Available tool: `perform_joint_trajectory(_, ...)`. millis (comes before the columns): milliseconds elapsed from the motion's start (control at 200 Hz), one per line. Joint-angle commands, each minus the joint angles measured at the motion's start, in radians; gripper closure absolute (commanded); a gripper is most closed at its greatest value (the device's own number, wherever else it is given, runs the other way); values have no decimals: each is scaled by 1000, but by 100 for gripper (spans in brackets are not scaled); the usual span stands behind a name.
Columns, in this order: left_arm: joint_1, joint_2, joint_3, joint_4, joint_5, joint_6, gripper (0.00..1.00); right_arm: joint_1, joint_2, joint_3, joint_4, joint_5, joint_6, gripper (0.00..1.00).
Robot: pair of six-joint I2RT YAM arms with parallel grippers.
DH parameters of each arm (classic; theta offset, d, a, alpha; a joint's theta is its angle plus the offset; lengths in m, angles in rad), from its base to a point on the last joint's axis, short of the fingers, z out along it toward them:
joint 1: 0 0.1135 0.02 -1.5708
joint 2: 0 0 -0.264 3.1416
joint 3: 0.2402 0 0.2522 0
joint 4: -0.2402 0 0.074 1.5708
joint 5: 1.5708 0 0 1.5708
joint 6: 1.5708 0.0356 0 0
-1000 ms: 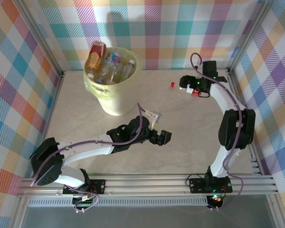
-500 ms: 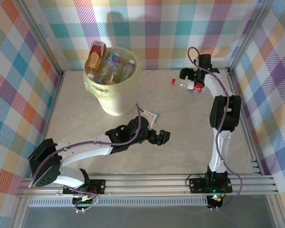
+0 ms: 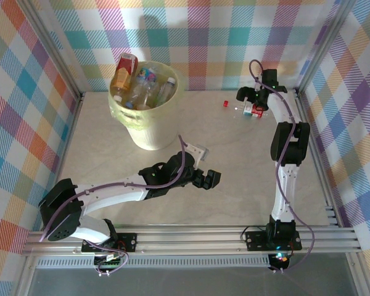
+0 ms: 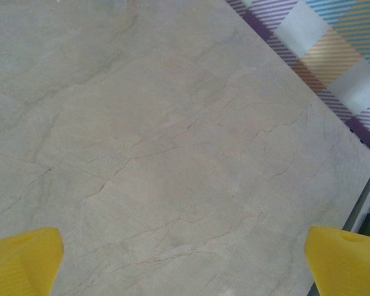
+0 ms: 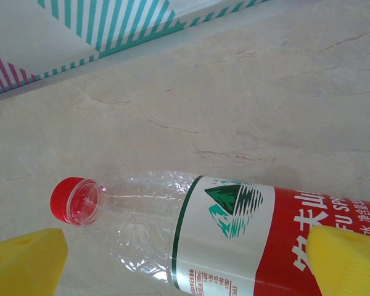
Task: Put the plastic bottles in the bin
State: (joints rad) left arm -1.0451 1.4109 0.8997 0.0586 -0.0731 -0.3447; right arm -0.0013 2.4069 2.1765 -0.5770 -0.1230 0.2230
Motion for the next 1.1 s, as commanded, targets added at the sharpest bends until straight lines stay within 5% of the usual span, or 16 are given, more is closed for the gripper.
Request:
perform_joint_trajectory(0,-10,12,28,-4,-13,-5,0,-6,5,-29,-46,-47,-8,0)
perform_joint_trajectory(380,-10,17,27,6,0,-14,0,9,-226,-381,64,-64,-8,0)
perform_joint_trajectory(700,-10,-3,8,24,14,-30,0,89,-621,-803,187,-27,20,0)
perform_joint_trajectory(840,-12,-22,-7,30,14,-35,0,90,-689,-847,198,4,19,0)
perform_joint_trajectory(1095,-13,-48,-29,31,12,-48,0,89,-592,-761,201,53,3,0)
